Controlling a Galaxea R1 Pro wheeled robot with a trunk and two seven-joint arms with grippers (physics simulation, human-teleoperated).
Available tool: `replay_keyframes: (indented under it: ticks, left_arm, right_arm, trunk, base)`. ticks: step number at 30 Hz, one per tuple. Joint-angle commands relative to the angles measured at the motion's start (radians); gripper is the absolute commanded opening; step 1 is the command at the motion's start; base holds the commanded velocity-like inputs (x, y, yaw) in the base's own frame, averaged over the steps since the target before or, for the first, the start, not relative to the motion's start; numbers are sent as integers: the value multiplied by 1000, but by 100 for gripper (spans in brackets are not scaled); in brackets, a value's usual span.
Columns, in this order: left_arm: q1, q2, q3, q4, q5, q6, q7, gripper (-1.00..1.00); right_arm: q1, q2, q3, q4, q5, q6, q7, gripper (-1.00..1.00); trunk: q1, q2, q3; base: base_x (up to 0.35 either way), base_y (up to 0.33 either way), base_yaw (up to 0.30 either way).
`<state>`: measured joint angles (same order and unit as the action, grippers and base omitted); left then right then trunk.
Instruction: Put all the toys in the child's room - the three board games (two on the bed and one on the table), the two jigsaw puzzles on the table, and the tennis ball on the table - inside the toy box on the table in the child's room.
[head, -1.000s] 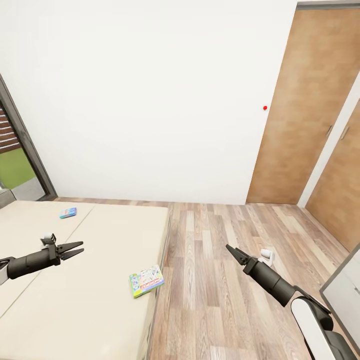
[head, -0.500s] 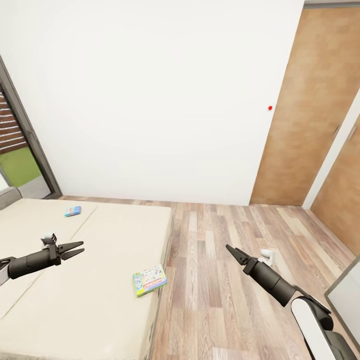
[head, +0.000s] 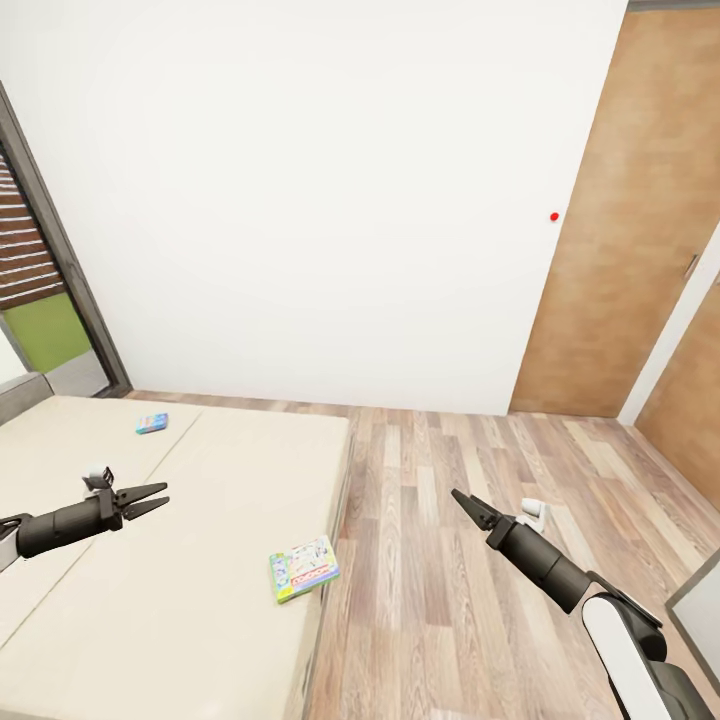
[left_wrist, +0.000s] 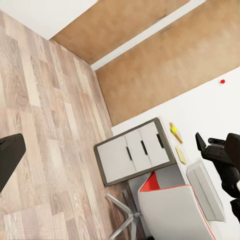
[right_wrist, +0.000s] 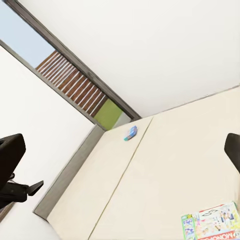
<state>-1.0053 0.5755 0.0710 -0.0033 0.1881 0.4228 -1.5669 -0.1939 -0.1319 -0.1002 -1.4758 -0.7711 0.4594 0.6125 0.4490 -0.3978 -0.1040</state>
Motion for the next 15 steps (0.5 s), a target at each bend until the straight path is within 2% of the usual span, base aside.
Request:
replay_keyframes:
  ticks: [1, 6, 15]
  left_arm:
    - [-1, 0, 7, 0, -7, 10, -4, 100]
    - [-1, 0, 7, 0, -7, 9, -4, 100]
    - [-1, -1, 6, 0, -7, 8, -4, 100]
  right_arm:
    - [-1, 0, -1, -1, -8, 9, 0, 100]
    - [-1, 0, -1, 0, -8, 9, 0, 100]
    - [-1, 0, -1, 0, -8, 9, -2, 100]
  trunk:
    - [1, -2, -2]
    - [1, -2, -2]
    - [1, -2, -2]
  base:
    - [226, 0, 2]
    - [84, 0, 1]
    - [8, 0, 0]
